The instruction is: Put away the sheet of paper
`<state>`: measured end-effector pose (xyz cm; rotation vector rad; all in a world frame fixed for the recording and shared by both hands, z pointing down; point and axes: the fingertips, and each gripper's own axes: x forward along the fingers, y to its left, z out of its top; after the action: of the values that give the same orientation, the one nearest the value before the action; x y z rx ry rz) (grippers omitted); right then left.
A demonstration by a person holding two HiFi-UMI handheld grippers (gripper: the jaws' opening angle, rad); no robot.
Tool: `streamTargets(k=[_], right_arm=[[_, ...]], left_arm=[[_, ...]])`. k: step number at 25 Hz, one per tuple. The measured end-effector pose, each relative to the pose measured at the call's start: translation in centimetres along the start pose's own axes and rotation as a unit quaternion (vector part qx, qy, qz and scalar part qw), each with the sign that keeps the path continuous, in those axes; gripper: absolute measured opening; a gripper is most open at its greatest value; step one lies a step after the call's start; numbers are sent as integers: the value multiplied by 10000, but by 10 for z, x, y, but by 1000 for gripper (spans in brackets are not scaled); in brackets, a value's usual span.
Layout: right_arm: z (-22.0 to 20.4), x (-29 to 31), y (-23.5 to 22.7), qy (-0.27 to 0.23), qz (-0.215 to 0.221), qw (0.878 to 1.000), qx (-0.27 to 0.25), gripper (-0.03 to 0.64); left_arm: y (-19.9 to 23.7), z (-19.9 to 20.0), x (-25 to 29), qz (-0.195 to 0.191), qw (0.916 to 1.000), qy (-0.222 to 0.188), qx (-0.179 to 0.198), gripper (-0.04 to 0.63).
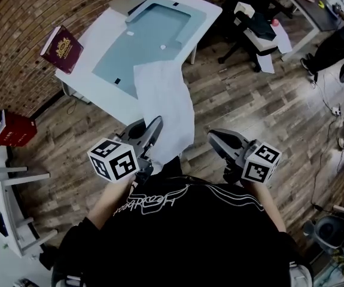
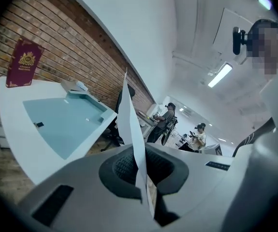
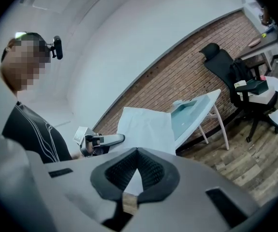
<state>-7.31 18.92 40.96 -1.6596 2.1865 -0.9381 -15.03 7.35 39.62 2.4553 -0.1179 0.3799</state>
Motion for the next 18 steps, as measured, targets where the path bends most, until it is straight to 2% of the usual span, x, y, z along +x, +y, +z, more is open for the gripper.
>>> streamTargets(k=[8, 14, 18], right_arm=[[62, 77, -25, 78, -50, 9996, -268, 3], [96, 94, -40, -47, -275, 9986, -458, 2], [112, 99, -54, -160, -316, 9983, -469, 2]], left_arm=[[73, 69, 22, -30, 9997, -213, -133, 32], [109, 102, 37, -82, 9985, -411, -340, 32], [126, 115, 42, 78, 9977, -522, -422, 32]])
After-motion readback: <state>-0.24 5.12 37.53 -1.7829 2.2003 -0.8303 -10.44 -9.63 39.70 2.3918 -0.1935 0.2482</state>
